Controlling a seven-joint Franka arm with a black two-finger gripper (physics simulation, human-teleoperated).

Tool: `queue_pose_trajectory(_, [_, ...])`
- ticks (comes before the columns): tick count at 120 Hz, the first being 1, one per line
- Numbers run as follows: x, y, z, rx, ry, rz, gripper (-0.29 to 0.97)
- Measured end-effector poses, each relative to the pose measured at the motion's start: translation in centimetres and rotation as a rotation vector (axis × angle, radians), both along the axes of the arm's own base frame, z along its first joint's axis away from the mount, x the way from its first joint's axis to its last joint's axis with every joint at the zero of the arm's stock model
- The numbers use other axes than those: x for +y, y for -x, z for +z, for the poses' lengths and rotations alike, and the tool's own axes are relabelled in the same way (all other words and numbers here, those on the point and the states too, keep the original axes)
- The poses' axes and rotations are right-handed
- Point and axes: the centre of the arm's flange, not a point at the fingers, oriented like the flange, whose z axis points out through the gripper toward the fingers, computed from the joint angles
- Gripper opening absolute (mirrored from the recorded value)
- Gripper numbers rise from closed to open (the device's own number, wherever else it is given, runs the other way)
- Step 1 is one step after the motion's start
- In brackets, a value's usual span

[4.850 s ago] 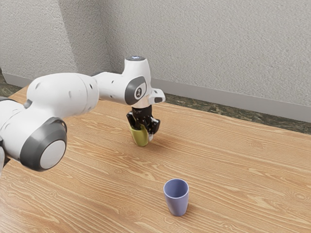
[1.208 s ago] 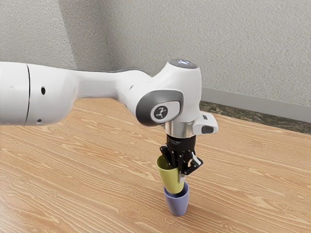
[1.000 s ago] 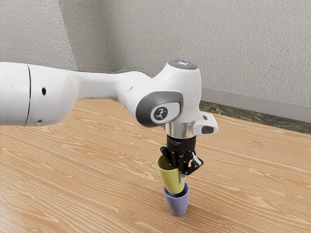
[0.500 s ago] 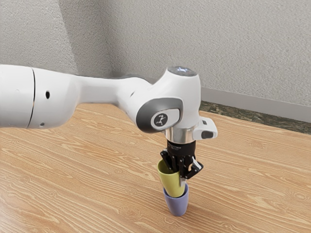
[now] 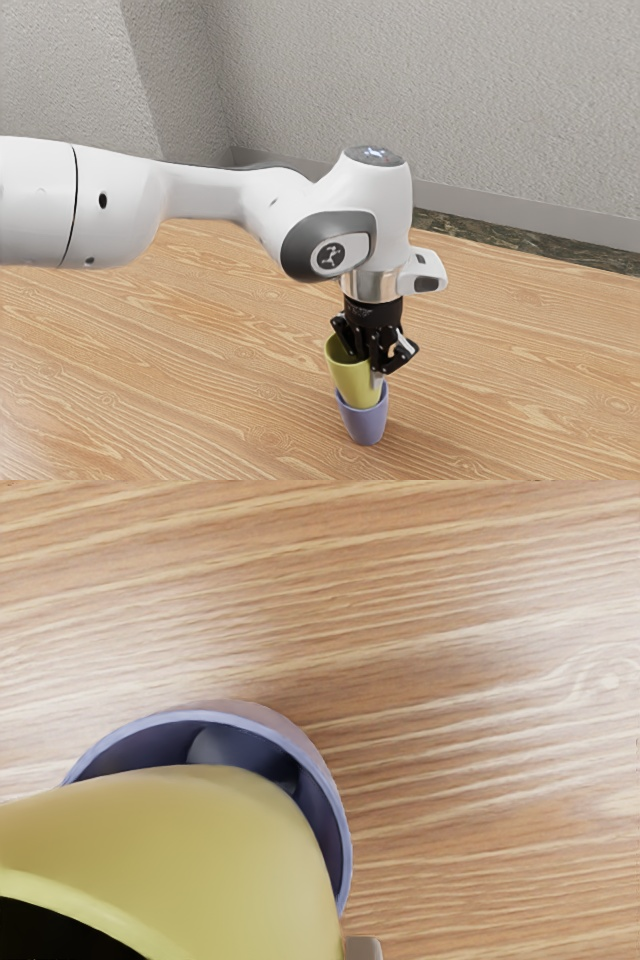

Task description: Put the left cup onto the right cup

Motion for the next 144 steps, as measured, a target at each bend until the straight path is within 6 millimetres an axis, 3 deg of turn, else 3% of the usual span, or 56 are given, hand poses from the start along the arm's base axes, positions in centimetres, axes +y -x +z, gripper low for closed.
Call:
queue_pose_trajectory(53, [0.2, -0.2, -1.2, -0.002, -0.010, 0.016, -0.10])
queue_pose_trajectory(74, [0.2, -0.2, -1.1, -0.002, -0.005, 0.029, 0.28])
queue_pose_trajectory(90, [0.1, -0.2, -1.1, -0.002, -0.005, 0.035, 0.46])
queue_pose_trajectory(117, [0.1, -0.2, -0.8, -0.007, -0.001, 0.043, 0.59])
queue_pose_trajectory(144, [0.1, -0.2, 2.0, -0.045, 0.023, 0.045, 0.64])
